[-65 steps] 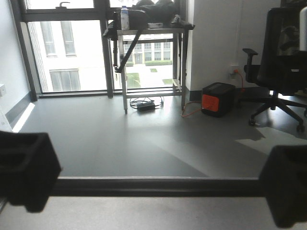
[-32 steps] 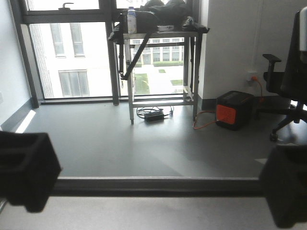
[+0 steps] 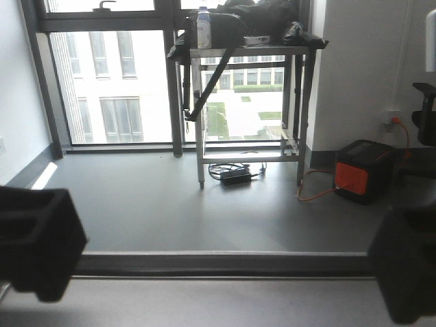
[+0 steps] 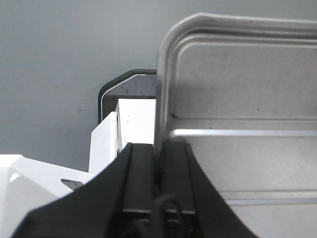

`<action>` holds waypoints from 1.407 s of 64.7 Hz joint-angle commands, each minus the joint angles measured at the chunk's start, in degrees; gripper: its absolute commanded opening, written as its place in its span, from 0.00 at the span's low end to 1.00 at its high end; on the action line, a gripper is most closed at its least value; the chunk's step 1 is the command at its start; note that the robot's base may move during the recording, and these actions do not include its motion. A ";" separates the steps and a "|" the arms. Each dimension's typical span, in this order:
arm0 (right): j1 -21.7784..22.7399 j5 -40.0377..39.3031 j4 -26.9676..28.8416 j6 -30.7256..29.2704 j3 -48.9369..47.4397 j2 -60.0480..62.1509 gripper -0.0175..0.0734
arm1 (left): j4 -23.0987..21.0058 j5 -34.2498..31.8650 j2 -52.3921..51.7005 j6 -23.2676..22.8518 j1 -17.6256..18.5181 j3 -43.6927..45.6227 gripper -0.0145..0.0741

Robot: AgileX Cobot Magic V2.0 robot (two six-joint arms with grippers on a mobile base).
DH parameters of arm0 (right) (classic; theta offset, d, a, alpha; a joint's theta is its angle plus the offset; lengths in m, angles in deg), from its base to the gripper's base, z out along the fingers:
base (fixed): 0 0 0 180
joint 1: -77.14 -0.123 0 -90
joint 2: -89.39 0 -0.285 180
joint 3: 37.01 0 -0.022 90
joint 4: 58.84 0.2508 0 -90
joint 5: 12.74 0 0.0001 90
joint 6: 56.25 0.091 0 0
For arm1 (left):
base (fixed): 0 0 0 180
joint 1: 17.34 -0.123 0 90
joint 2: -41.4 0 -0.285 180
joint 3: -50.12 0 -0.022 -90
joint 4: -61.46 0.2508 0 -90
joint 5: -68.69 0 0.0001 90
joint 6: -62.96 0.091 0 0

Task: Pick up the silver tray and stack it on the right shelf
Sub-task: 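Hold the tray while the base drives toward the other shelf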

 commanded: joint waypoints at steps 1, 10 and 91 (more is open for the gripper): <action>0.41 15.73 -2.77 0.17 -0.73 1.17 0.25 | 2.71 16.26 -1.24 -0.05 0.03 0.62 0.05; 0.41 15.73 -2.77 0.17 -0.73 1.17 0.25 | 2.71 16.26 -1.24 -0.05 0.03 0.62 0.05; 0.41 15.73 -2.77 0.17 -0.73 1.17 0.25 | 2.71 16.26 -1.24 -0.05 0.03 0.62 0.05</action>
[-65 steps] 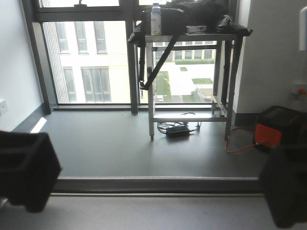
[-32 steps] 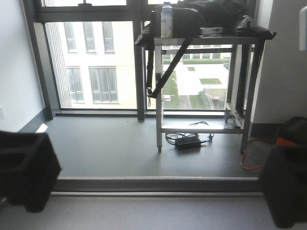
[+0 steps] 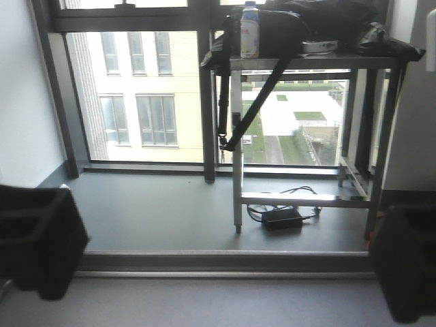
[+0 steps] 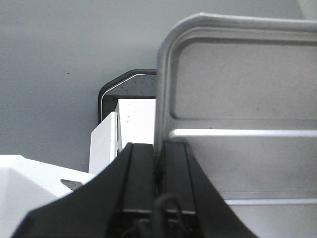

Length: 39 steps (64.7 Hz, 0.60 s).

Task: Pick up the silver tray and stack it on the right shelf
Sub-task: 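Hold the tray while the base drives toward the other shelf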

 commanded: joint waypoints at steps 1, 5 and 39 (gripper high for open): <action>0.41 15.73 -2.77 0.17 -0.73 1.07 0.25 | 2.71 16.26 -1.24 -0.05 0.03 0.52 0.05; 0.41 15.73 -2.77 0.17 -0.73 1.07 0.25 | 2.71 16.26 -1.24 -0.05 0.03 0.52 0.05; 0.41 15.73 -2.77 0.17 -0.73 1.07 0.25 | 2.71 16.26 -1.24 -0.05 0.03 0.52 0.05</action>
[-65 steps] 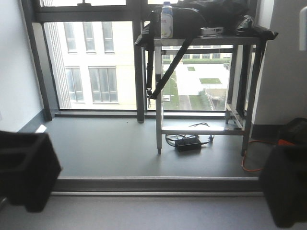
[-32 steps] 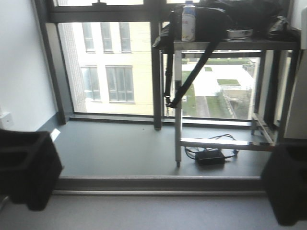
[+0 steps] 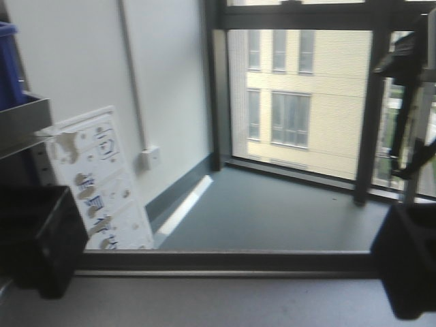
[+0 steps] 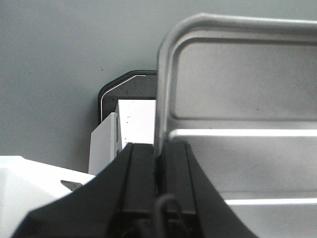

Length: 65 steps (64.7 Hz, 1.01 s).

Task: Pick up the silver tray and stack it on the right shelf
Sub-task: 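Hold the tray while the base drives toward the other shelf, then hold the tray while the base aligns with the larger silver tray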

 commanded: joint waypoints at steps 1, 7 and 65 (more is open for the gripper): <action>0.41 15.73 -2.77 0.17 -0.73 0.87 0.25 | 2.53 16.35 -1.24 -0.05 0.03 0.52 0.05; 0.41 15.73 -2.77 0.17 -0.73 0.87 0.25 | 2.53 16.35 -1.24 -0.05 0.03 0.52 0.05; 0.41 15.73 -2.77 0.17 -0.73 0.87 0.25 | 2.53 16.35 -1.24 -0.05 0.03 0.52 0.05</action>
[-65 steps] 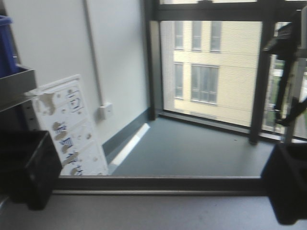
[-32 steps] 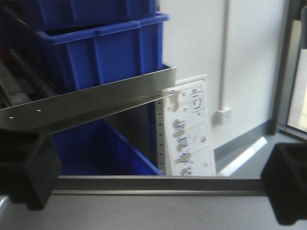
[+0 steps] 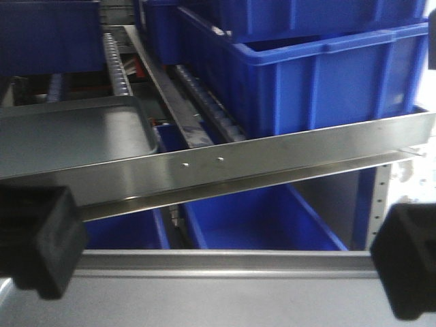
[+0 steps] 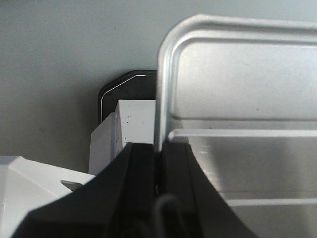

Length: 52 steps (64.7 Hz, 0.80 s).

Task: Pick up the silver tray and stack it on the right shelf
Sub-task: 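Hold the tray while the base aligns with the larger silver tray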

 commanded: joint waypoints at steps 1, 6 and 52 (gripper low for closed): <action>0.41 15.73 -2.77 0.17 -0.73 0.87 0.25 | 2.53 16.35 -1.24 -0.05 0.03 0.52 0.05; 0.41 15.73 -2.77 0.17 -0.73 0.87 0.25 | 2.53 16.35 -1.24 -0.05 0.03 0.52 0.05; 0.41 15.73 -2.77 0.17 -0.73 0.87 0.25 | 2.53 16.35 -1.24 -0.05 0.03 0.52 0.05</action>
